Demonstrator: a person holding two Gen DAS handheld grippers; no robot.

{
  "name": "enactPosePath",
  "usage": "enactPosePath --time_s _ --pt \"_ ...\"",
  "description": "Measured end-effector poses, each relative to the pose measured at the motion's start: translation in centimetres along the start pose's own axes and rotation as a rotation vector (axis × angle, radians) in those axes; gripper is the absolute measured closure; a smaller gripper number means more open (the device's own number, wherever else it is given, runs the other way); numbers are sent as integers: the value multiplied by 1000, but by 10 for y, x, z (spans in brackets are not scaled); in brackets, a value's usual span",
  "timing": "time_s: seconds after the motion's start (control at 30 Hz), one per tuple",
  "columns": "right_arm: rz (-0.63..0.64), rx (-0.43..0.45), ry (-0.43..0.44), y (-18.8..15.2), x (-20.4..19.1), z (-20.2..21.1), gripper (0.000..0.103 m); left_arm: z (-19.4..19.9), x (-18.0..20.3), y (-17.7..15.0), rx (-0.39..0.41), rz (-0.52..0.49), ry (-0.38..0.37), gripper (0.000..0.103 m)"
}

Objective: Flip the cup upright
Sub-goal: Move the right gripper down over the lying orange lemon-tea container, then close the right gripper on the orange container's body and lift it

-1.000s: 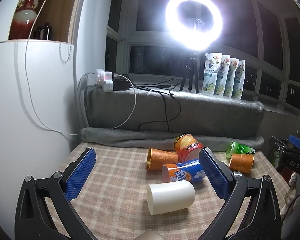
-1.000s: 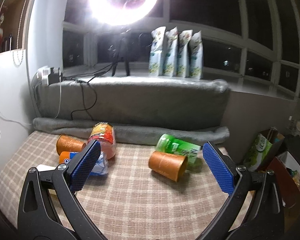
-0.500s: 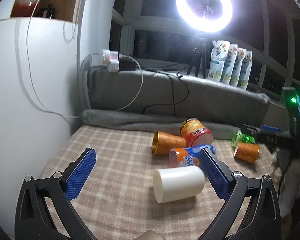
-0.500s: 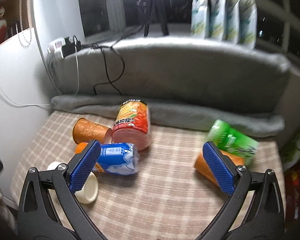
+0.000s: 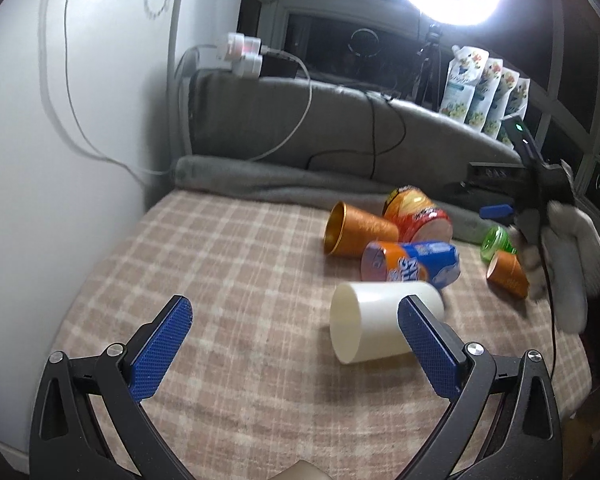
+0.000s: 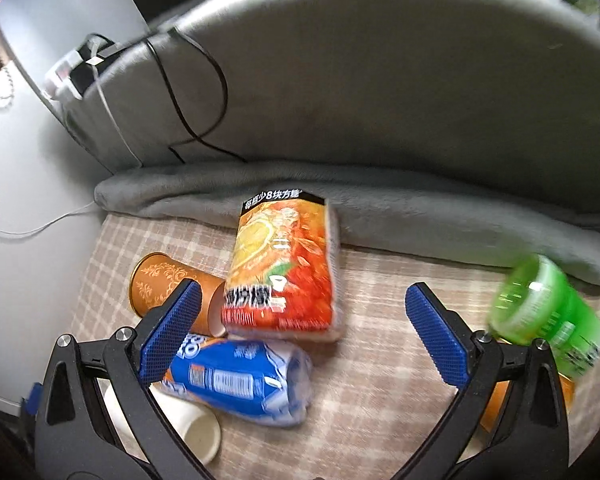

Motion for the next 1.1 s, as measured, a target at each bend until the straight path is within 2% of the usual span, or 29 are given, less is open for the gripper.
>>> enactPosePath --time_s 0.13,0.33,0.5,0.63,0.77,1.1 --pt "-10 -54 4 7 -3 -24 0 -3 -5 -2 -15 13 7 1" --pt "-9 -122 58 8 -14 -45 0 -6 -15 0 -12 34 25 1" --pt "-16 -139 65 6 -16 -52 0 -9 -19 1 -18 41 26 1" --pt "-29 -159 82 5 -12 -56 10 -10 -19 1 -15 41 27 1" --pt "-33 -166 110 4 -14 -56 17 -9 -20 2 -8 41 33 1" --pt "-29 -117 99 6 -16 -45 18 -2 -21 3 7 39 44 1"
Point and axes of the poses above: each gripper's, at about its wrist camera, not at the fingertips, and z roughly against the way its jaws point, x to its right, y to its top, the point moved 6 cm from there along -z, roughly the way its jaws point, and after that the axes turned 10 degrees about -y, right-handed, at the moved point
